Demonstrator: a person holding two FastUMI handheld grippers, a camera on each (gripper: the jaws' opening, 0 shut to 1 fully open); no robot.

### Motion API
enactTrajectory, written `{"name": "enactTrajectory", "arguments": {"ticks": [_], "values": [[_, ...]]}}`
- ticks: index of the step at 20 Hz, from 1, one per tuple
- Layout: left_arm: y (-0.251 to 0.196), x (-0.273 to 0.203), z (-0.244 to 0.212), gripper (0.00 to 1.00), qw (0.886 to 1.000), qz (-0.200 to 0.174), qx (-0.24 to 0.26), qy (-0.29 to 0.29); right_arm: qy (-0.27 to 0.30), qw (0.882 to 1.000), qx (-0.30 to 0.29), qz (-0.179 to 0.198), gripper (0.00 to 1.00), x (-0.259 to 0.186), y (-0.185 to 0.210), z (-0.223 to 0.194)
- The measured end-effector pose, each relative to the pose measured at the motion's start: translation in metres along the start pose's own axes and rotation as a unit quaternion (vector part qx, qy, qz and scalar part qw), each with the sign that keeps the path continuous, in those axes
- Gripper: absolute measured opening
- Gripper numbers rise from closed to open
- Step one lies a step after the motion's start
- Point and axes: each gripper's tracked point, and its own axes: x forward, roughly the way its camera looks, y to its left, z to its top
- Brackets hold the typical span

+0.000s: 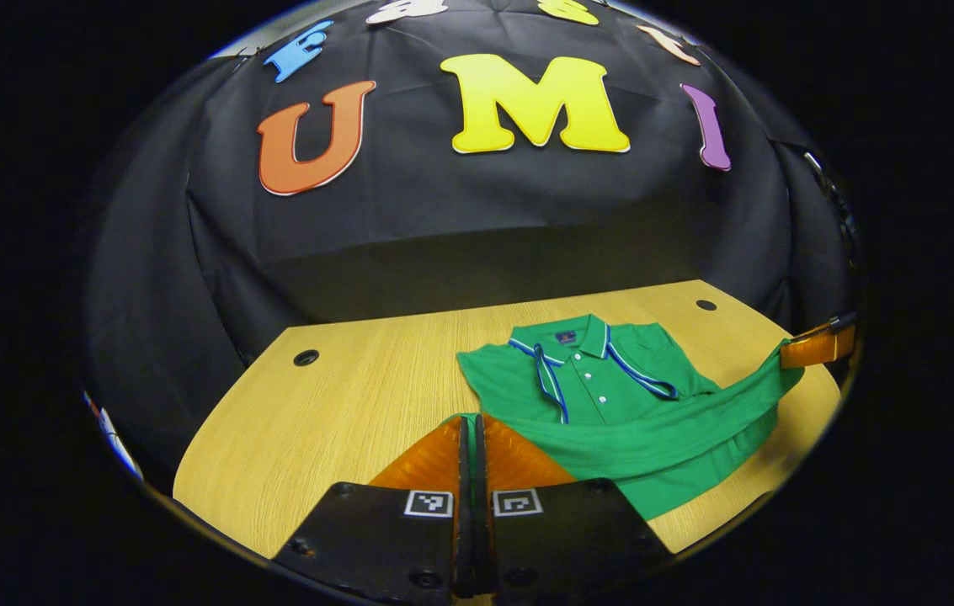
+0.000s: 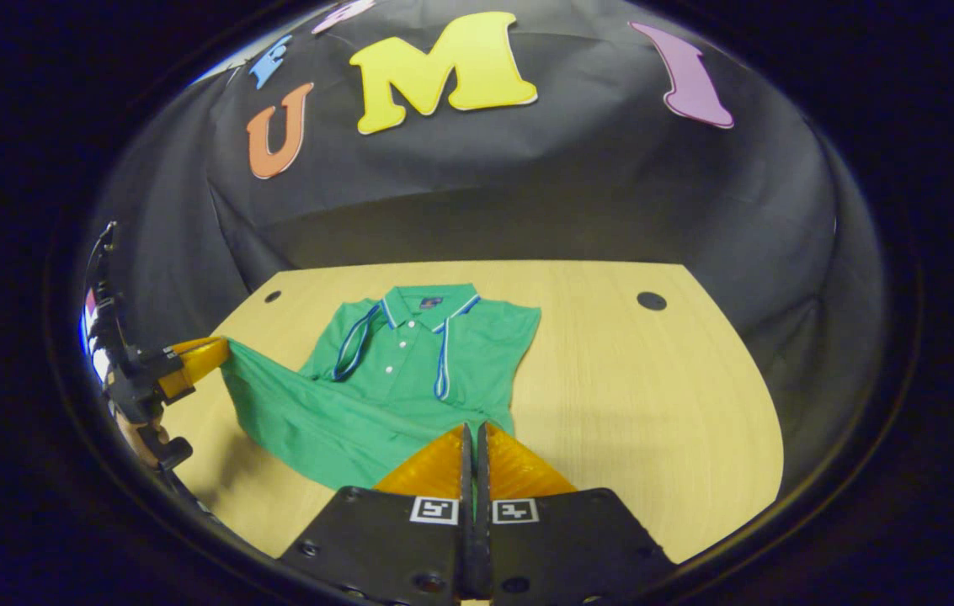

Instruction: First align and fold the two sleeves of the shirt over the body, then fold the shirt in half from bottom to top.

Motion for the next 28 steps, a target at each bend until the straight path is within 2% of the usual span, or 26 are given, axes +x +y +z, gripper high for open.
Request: {"name": "enactTrajectory", "arguments": {"ticks": [3,6,8,11,17,22,24,25,26,27,28], "values": [[0.005,0.035,0.016,0.03,0.999,0.02,0.018,-0.036,-0.059,0.998,-0.026,-0.013,0.0,0.035,0.002,0.038],[0.006,0.067,0.039,0.03,0.996,0.032,0.011,-0.084,-0.137,0.988,-0.064,-0.04,0.0,0.067,-0.003,0.078],[0.009,0.085,0.052,0.03,0.993,0.032,-0.013,-0.109,-0.149,0.987,-0.056,-0.034,0.0,0.089,0.003,0.09],[0.013,0.114,0.071,0.04,0.989,0.036,-0.025,-0.14,-0.173,0.984,-0.039,-0.028,0.0,0.12,0.0,0.114],[0.021,0.172,0.073,0.04,0.989,0.04,-0.018,-0.138,-0.184,0.981,-0.006,-0.056,0.0,0.168,-0.033,0.137],[0.025,0.195,0.029,0.08,0.996,0.043,0.012,-0.08,-0.161,0.981,-0.024,-0.101,0.0,0.199,-0.062,0.118],[0.028,0.193,0.028,0.1,0.996,0.045,0.006,-0.075,-0.156,0.982,-0.01,-0.105,0.14,0.199,-0.069,0.116],[0.027,0.191,0.031,0.12,0.996,0.04,-0.001,-0.077,-0.154,0.984,0.006,-0.094,0.2,0.197,-0.068,0.114],[0.026,0.187,0.033,0.27,0.996,0.036,-0.005,-0.078,-0.15,0.985,0.02,-0.081,0.45,0.194,-0.066,0.112],[0.025,0.183,0.036,0.33,0.996,0.032,-0.011,-0.078,-0.153,0.985,0.033,-0.071,0.57,0.188,-0.065,0.112],[0.022,0.176,0.041,0.64,0.996,0.025,-0.021,-0.085,-0.162,0.984,0.042,-0.064,0.77,0.181,-0.066,0.114]]}}
